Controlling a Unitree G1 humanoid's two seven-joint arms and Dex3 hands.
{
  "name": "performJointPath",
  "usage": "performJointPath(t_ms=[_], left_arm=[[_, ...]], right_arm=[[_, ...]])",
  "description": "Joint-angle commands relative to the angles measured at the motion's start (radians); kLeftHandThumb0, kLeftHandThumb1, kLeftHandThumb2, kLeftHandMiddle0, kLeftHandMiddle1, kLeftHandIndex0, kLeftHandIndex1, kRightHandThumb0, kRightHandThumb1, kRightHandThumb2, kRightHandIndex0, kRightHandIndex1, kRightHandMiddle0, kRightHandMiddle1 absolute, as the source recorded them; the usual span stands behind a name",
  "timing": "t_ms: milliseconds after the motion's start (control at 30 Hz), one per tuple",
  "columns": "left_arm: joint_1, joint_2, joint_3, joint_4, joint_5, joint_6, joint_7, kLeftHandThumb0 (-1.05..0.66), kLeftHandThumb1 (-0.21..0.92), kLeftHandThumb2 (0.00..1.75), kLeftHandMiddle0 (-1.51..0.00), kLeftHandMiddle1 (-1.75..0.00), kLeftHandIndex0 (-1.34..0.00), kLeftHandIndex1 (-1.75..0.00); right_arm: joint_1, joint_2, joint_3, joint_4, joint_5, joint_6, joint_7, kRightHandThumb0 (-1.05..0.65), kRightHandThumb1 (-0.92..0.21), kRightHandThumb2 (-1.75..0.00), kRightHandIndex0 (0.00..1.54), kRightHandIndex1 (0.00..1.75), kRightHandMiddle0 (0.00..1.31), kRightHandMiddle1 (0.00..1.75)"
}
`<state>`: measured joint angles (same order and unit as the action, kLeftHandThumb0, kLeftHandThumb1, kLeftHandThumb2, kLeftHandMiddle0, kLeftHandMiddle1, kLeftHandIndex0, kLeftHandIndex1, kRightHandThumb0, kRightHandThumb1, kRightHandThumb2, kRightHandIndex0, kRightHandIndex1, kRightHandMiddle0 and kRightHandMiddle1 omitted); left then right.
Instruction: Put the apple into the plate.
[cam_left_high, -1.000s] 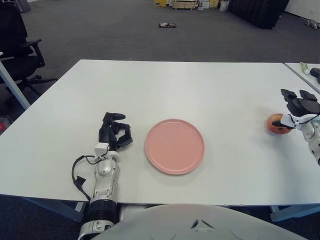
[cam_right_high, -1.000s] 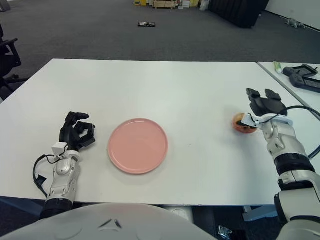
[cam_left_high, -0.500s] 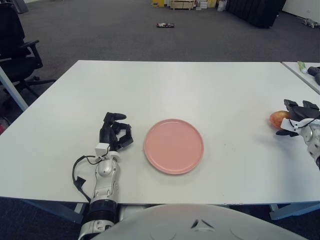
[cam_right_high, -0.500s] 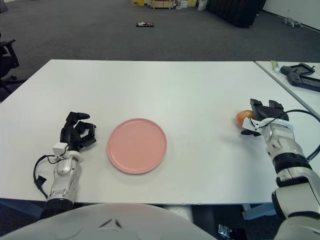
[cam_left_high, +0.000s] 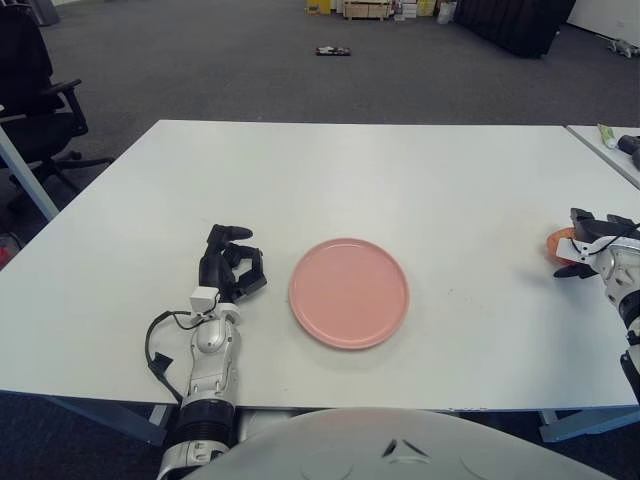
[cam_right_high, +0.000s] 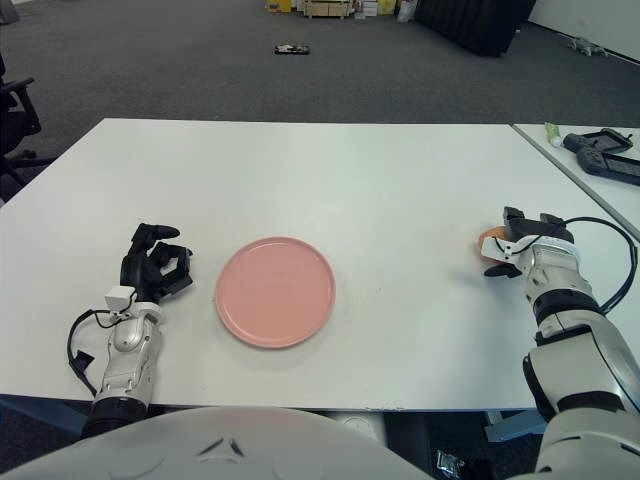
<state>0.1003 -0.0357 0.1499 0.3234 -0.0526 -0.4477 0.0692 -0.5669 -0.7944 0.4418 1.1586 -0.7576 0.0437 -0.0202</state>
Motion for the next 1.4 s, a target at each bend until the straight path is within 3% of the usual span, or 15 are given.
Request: performJointPath(t_ms=[0,400,467,533,567,633,733,833,867,933,1000,1100,1200,1367], left_arm=[[-0.002,0.001,-0.002,0.011,0.003,0.01,0.002,-0.01,0.42,1.15,-0.54,-1.59,-0.4,-1.75],[0.001,0.002,-0.002,0.004,0.023,0.02,0.012,-0.01,0.41,1.17,-0.53,-1.62,-0.41,-1.75],[0.001,0.002,-0.001,0.005,0.021,0.021,0.01,-0.01,0.41,1.18,-0.52,-1.62,-0.4,-1.75],[0.0,0.002,0.0,0.005,0.019,0.019,0.008,-0.01,0.41,1.18,-0.52,-1.63,-0.4,-1.75],[0.0,0.002,0.0,0.006,0.019,0.018,0.007,-0.01,0.41,1.18,-0.52,-1.64,-0.4,-1.75],[0.0,0.003,0.001,0.006,0.018,0.015,0.005,-0.01,0.41,1.19,-0.52,-1.65,-0.39,-1.75],[0.001,0.004,0.002,0.005,0.017,0.014,0.004,-0.01,0.41,1.19,-0.52,-1.65,-0.39,-1.75],[0.0,0.004,0.002,0.006,0.018,0.013,0.005,-0.01,0.41,1.18,-0.52,-1.65,-0.39,-1.75],[-0.001,0.004,0.003,0.007,0.017,0.013,0.004,-0.01,0.41,1.18,-0.52,-1.65,-0.39,-1.75],[-0.002,0.004,0.004,0.008,0.015,0.013,0.003,-0.01,0.41,1.18,-0.52,-1.64,-0.39,-1.75],[-0.003,0.004,0.005,0.01,0.014,0.013,0.003,-0.01,0.41,1.18,-0.53,-1.64,-0.39,-1.75],[-0.005,0.004,0.006,0.012,0.013,0.012,0.003,-0.01,0.41,1.18,-0.53,-1.63,-0.4,-1.75],[-0.007,0.005,0.007,0.016,0.016,0.007,0.006,-0.01,0.41,1.18,-0.54,-1.62,-0.4,-1.75],[-0.009,0.006,0.006,0.018,0.018,0.007,0.007,-0.01,0.4,1.19,-0.53,-1.64,-0.4,-1.75]], right_arm=[[0.001,0.043,0.042,0.047,-0.018,-0.005,0.051,-1.05,-0.77,-0.24,0.0,0.0,0.0,0.0],[-0.02,0.073,0.056,0.074,0.008,0.017,0.026,-1.01,-0.81,-0.25,0.0,0.0,0.0,0.0],[-0.024,0.081,0.042,0.103,0.021,0.007,-0.019,-0.97,-0.76,-0.36,0.02,0.02,0.0,0.0],[-0.03,0.086,0.025,0.128,0.038,-0.01,-0.055,-0.92,-0.69,-0.53,0.02,0.21,0.0,0.03],[-0.033,0.087,0.017,0.132,0.046,-0.017,-0.068,-0.87,-0.66,-0.59,0.01,0.41,0.0,0.21],[-0.037,0.087,0.001,0.14,0.065,-0.04,-0.09,-0.83,-0.63,-0.63,0.03,0.57,0.0,0.44],[-0.035,0.09,-0.011,0.142,0.081,-0.064,-0.119,-0.72,-0.54,-0.8,0.06,1.09,0.0,1.31],[-0.034,0.09,-0.014,0.143,0.088,-0.078,-0.144,-0.64,-0.48,-0.9,0.14,1.33,0.12,1.6],[-0.032,0.091,-0.015,0.142,0.09,-0.083,-0.159,-0.62,-0.47,-0.91,0.15,1.37,0.14,1.63],[-0.03,0.092,-0.017,0.142,0.091,-0.087,-0.183,-0.51,-0.46,-1.04,0.24,1.58,0.34,1.7],[-0.029,0.094,-0.019,0.142,0.092,-0.086,-0.21,-0.27,-0.39,-1.12,0.49,1.49,0.4,1.72],[-0.029,0.099,-0.022,0.144,0.093,-0.08,-0.242,-0.09,-0.24,-1.33,0.7,1.53,0.45,1.74],[-0.032,0.11,-0.033,0.149,0.1,-0.064,-0.28,-0.03,-0.14,-1.47,0.8,1.58,0.51,1.74],[-0.038,0.126,-0.052,0.146,0.113,-0.042,-0.343,-0.01,-0.08,-1.54,0.85,1.59,0.55,1.75]])
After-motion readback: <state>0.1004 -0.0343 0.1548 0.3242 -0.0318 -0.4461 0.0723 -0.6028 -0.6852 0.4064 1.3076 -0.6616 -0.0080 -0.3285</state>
